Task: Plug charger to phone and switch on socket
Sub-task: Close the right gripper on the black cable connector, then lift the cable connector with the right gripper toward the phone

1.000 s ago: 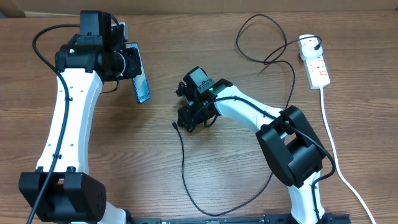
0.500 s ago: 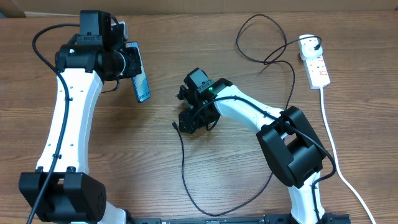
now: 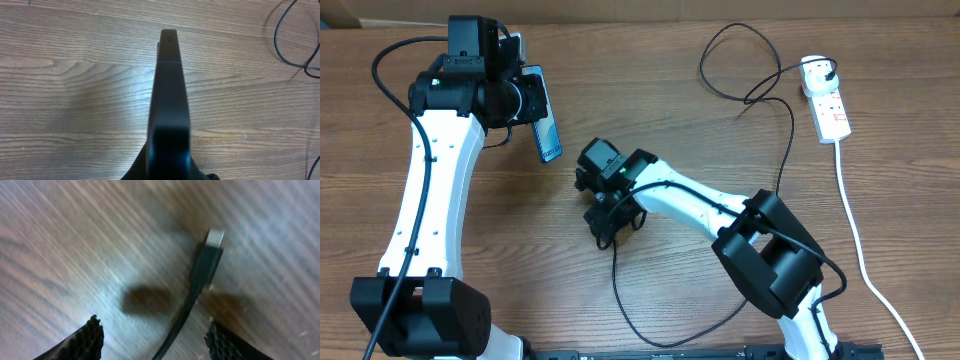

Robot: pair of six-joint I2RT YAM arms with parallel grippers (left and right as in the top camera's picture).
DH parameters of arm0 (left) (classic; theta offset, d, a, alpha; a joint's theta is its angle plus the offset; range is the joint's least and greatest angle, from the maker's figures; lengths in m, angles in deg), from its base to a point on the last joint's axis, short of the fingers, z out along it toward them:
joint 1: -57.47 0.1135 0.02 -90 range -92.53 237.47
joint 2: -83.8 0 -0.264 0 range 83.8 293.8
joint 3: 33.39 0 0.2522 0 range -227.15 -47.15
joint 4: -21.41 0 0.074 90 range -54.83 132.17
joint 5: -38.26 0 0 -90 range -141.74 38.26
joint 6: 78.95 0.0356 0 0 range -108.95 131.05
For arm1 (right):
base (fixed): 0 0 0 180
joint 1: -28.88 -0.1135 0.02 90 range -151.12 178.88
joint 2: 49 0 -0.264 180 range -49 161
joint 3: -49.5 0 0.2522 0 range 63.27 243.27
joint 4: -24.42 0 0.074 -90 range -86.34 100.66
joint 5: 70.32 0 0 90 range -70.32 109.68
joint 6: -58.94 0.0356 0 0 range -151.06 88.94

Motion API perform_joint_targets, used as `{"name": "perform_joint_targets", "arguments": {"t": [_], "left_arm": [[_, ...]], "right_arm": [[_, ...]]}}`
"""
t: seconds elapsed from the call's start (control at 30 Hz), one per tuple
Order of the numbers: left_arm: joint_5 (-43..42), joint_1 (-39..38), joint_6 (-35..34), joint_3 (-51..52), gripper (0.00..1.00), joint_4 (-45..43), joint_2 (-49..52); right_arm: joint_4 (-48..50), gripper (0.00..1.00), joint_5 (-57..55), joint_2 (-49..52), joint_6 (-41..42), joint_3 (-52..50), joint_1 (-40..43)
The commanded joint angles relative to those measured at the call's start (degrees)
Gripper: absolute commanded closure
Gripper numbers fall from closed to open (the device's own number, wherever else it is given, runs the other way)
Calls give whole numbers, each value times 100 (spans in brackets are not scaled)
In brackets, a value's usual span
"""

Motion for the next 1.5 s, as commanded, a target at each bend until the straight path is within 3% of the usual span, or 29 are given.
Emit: {"name": "perform_joint_targets", "arguments": {"t": [0.0,0.1,0.37,0.93,1.47], "left_arm": [[7,-39,-59,-76,96,-35,-37],[9,-39,-59,-76,96,-22,-37],[7,-37,-59,-76,96,-26,-37],[7,-37,-149,-76,96,15,-37],[9,-39,-149,-76,96,13,-37]], "right_arm": [[184,35,-400,92,0,168,74],[302,38,-398,94,2,168,111],[382,63,-396,114,0,162,116],[599,72,-223,302,-2,160,227],[638,91,-72,310,22,157,358]]}}
